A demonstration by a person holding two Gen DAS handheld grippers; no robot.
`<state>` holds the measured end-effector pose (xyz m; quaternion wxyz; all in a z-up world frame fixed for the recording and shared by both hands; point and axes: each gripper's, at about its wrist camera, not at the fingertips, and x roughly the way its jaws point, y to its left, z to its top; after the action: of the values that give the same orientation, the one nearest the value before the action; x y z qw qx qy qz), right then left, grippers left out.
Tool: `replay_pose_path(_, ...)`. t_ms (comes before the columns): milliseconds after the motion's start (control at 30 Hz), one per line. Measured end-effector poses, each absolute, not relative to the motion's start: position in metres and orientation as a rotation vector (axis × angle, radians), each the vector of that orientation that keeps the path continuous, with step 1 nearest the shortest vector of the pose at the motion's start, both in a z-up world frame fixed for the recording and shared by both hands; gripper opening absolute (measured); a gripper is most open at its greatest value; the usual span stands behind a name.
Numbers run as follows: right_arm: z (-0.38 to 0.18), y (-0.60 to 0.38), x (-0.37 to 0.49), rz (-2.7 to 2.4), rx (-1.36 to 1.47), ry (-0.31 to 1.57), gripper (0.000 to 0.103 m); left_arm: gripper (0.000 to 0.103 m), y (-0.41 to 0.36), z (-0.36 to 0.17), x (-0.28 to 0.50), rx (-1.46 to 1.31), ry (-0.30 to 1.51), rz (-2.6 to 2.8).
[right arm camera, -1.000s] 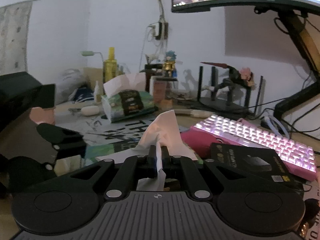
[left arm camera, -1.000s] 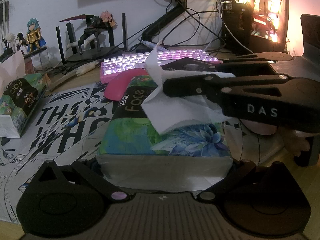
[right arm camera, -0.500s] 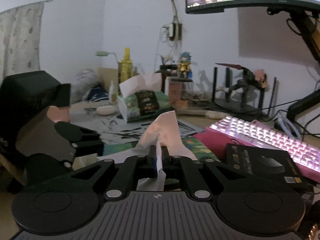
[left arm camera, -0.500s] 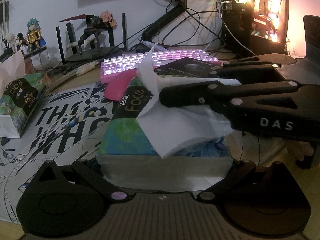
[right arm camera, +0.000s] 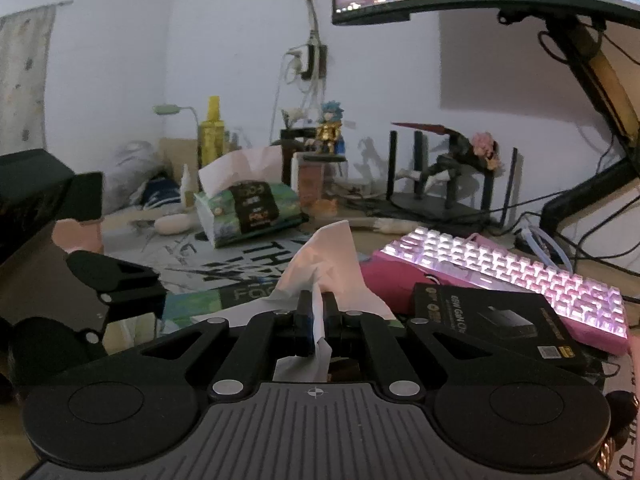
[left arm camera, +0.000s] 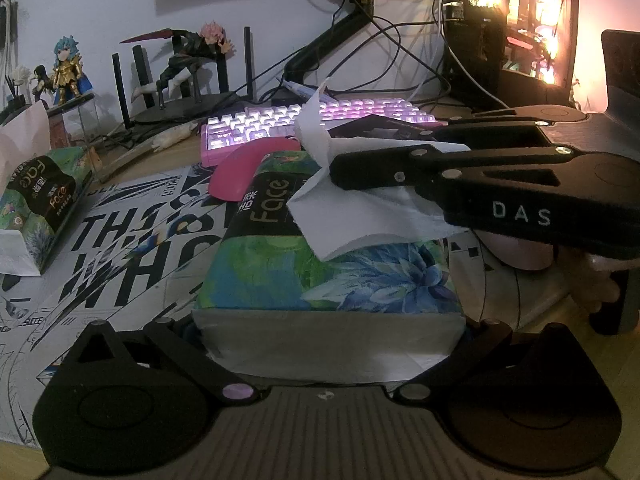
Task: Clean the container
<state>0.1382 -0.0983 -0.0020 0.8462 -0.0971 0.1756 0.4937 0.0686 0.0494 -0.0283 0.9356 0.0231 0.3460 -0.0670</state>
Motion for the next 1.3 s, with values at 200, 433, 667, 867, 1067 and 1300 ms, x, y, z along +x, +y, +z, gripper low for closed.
replay_pose_path(200,-0.0008,-0.0963,0.1305,1.125,-0.222,0.363,0.005,0.103,0.0494,-0.0283,0.0686,0.047,0.707,-0.137)
replay_pose_path(433,-0.0009,-0.0968,0.1317,1.109,-0.219,0.365,0.005,0.103,0.0494,-0.0283,0.0686,0.047,0.707,-0.137)
replay_pose_path(667,-0.0011,-0.0974,0.133,1.093,-0.217,0.367,0.005,0.103,0.0494,-0.0283,0.0686,0.047,0.707,-0.137)
replay_pose_path(867,-0.0012,-0.0978,0.134,1.08,-0.215,0.368,0.005,0.103,0.0495,-0.0283,0.0687,0.047,0.707,-0.137)
replay_pose_path(1067,-0.0013,-0.0983,0.1351,1.067,-0.213,0.37,0.005,0.103,0.0495,-0.0283,0.0688,0.047,0.707,-0.137)
replay_pose_path(1300,-0.0005,-0.0959,0.1293,1.116,-0.226,0.363,0.005,0.103,0.0496,-0.0284,0.0688,0.047,0.707,-0.137)
